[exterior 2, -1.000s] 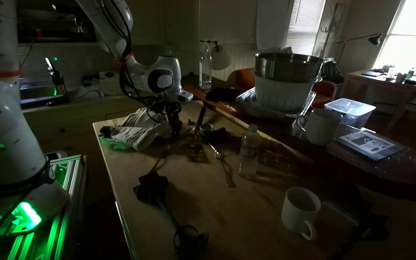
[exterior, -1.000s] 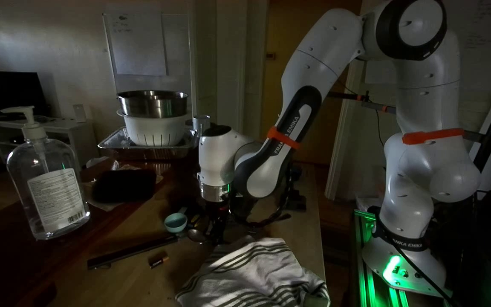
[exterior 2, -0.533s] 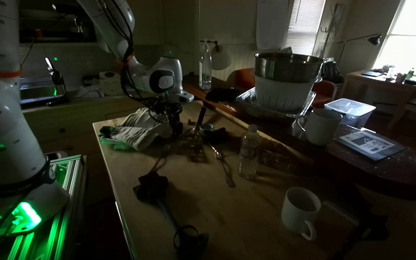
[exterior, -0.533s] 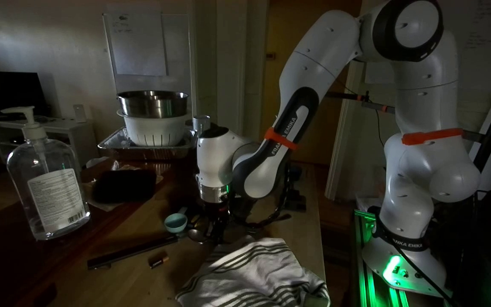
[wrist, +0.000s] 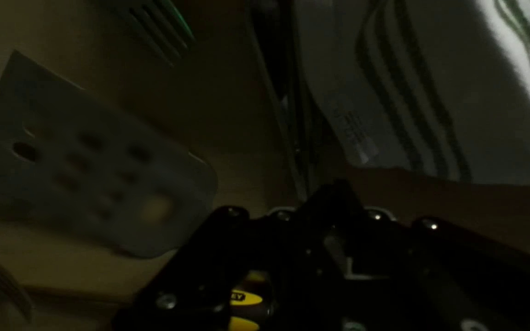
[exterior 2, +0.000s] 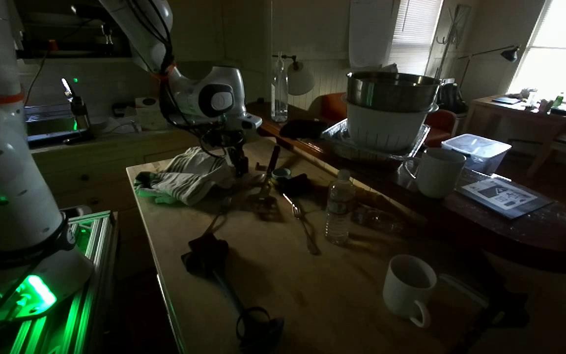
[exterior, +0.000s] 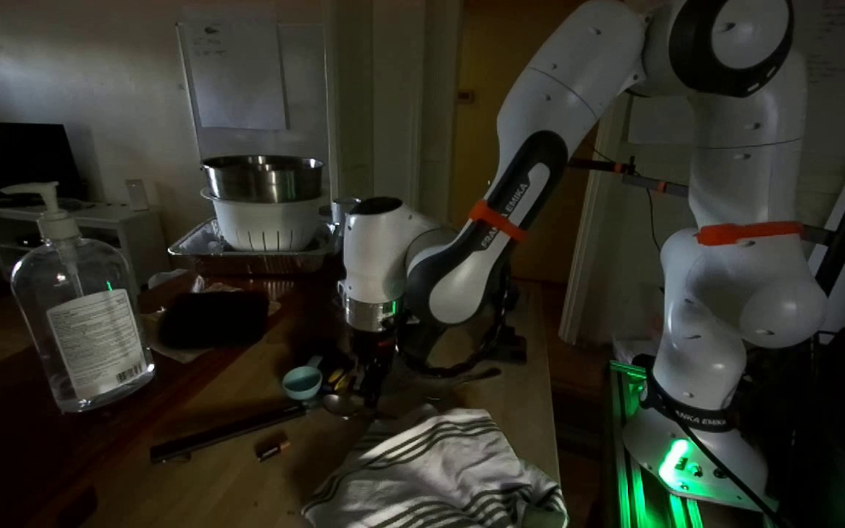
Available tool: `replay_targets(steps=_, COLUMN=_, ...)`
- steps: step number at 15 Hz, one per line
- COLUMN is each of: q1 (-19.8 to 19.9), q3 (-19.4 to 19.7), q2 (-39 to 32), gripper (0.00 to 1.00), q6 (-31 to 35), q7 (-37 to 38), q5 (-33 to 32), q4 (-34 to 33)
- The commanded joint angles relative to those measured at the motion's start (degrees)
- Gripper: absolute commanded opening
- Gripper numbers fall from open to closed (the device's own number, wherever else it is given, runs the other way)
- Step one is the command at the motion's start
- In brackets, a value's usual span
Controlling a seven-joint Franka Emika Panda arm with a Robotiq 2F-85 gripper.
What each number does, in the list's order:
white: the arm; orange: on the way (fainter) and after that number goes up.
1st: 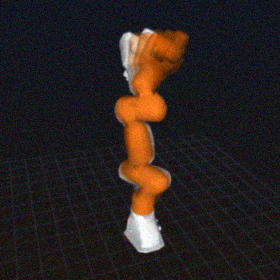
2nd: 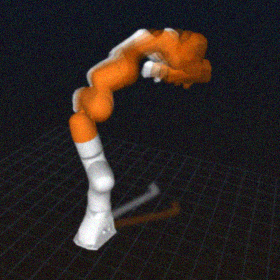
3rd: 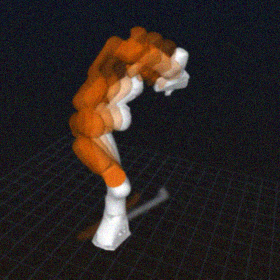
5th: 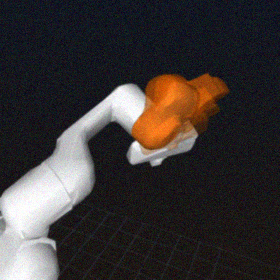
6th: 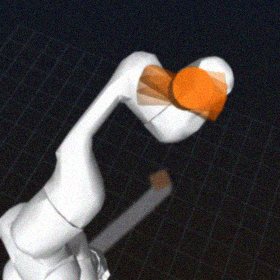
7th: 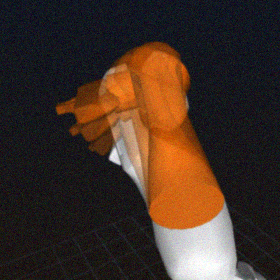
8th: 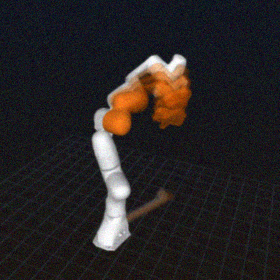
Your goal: Put one spoon in the cup
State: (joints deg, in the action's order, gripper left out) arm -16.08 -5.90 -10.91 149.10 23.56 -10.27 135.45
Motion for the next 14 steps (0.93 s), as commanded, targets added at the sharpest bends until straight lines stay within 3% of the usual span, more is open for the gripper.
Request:
replay_targets(steps=1, q1=0.2, q3=-0.6, q2=4.5, gripper=0.01, q6=-1.77, q7=1.02, q5=-0.2, q4=2.93)
replay_targets(steps=2, q1=0.42, q3=-0.98, q2=4.65, gripper=0.01, q6=-2.61, q7=0.23, q5=0.26, q4=3.03)
replay_targets(steps=3, q1=0.32, q3=-0.86, q2=4.63, gripper=0.3, q6=-3.42, q7=1.15, q5=-0.99, q4=3.08)
replay_targets(steps=4, q1=0.5, q3=-1.23, q2=4.28, gripper=0.31, q6=-3.45, q7=0.49, q5=-0.36, q4=3.02)
replay_targets(steps=10, q1=0.53, q3=-0.87, q2=1.26, gripper=0.76, q6=-3.91, q7=1.18, q5=-1.84, q4=2.08)
replay_targets(steps=12, q1=0.57, q3=-0.71, q2=0.11, gripper=0.53, q6=-3.84, q7=0.91, q5=-1.75, q4=1.77)
replay_targets(steps=14, q1=0.47, q3=-0.47, q2=-1.11, gripper=0.52, q6=-3.75, q7=0.97, q5=-1.85, q4=1.39)
